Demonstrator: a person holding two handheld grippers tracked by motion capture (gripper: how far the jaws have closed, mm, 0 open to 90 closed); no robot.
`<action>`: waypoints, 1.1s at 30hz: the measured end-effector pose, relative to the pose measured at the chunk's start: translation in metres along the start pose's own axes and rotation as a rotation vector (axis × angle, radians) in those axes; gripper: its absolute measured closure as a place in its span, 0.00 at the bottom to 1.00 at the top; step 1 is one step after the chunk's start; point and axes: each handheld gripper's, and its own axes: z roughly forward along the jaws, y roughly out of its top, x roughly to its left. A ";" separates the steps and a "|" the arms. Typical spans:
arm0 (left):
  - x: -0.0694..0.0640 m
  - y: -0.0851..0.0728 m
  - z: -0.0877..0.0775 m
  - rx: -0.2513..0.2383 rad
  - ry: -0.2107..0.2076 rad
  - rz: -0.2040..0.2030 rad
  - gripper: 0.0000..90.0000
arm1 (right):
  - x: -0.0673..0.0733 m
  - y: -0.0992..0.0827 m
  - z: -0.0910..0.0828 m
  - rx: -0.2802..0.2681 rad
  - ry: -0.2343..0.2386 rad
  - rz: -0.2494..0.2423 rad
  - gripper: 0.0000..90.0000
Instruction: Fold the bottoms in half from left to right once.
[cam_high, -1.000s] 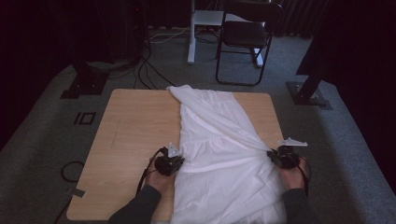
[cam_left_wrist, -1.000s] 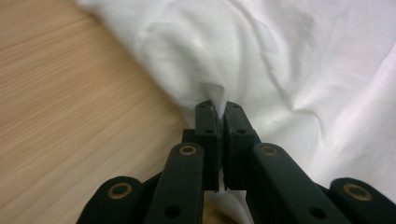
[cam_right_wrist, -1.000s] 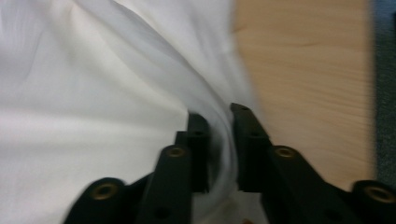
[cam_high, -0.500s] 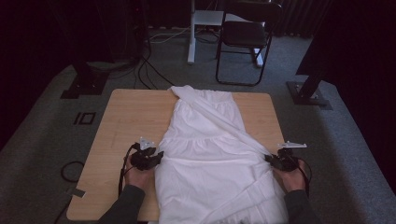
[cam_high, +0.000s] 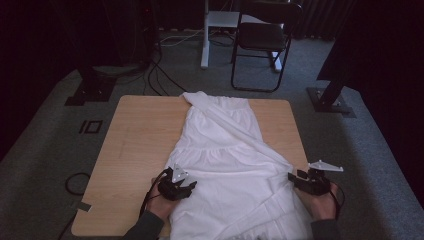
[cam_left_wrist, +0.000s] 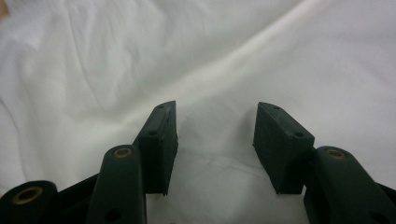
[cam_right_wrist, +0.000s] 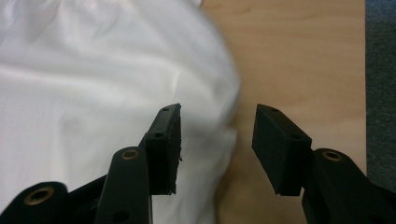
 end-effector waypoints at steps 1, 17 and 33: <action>0.000 -0.003 0.002 0.011 -0.005 -0.006 0.56 | 0.003 -0.008 -0.002 0.006 0.007 0.000 0.56; 0.014 -0.017 -0.042 -0.040 -0.003 -0.002 0.98 | 0.010 -0.041 -0.049 -0.018 -0.002 -0.032 0.98; 0.030 -0.027 -0.050 -0.057 0.083 -0.079 0.69 | -0.006 -0.064 -0.088 -0.038 0.062 -0.065 0.60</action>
